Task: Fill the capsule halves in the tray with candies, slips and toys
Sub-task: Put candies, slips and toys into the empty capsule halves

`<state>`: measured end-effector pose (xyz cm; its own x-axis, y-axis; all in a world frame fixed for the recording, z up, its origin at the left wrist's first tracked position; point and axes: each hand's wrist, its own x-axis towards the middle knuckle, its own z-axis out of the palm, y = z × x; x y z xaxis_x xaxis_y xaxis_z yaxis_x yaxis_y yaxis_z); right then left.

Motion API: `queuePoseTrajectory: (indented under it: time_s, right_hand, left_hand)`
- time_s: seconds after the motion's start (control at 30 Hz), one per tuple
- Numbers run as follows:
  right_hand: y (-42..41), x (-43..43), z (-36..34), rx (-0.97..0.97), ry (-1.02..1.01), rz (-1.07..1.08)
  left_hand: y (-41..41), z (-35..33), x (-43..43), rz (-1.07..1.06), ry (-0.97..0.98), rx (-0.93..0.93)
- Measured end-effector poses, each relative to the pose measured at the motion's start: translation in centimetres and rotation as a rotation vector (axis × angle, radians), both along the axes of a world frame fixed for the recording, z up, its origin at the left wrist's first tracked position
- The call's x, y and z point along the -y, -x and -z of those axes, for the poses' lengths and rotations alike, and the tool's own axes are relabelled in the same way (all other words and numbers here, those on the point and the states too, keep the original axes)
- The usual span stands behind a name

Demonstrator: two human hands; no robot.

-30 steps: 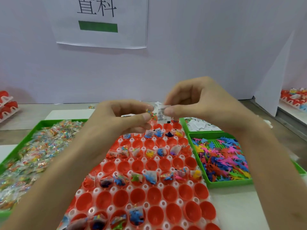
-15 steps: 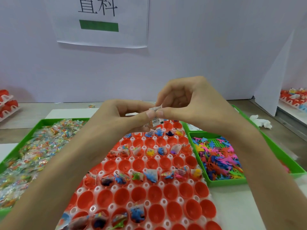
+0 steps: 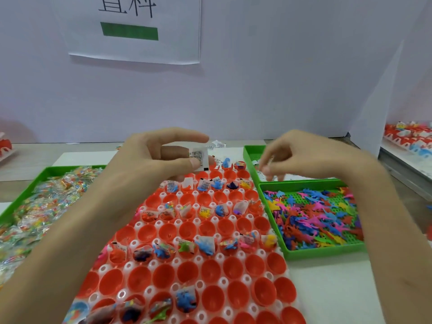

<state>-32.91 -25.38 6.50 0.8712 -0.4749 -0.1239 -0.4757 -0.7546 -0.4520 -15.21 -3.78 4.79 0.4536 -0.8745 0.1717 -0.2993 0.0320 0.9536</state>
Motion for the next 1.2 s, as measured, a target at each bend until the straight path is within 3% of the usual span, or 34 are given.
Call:
queuePoseTrajectory:
  time_s: [0.07,0.17,0.47,1.2]
  right_hand:
    - [0.7,1.8,1.4,-0.198,0.005,0.084]
    - [0.7,3.0,2.9,-0.318,-0.077,0.137]
    - [-0.3,3.0,4.2,-0.395,-0.155,0.111]
    - [1.7,4.5,2.9,-0.017,-0.041,0.187]
  left_hand:
    - [0.1,0.0,0.0,0.008,-0.006,0.008]
    - [0.2,0.0,0.0,0.036,0.000,-0.016]
    - [-0.2,-0.1,-0.2,0.047,0.027,-0.099]
    - [0.2,-0.2,-0.2,0.078,0.024,-0.111]
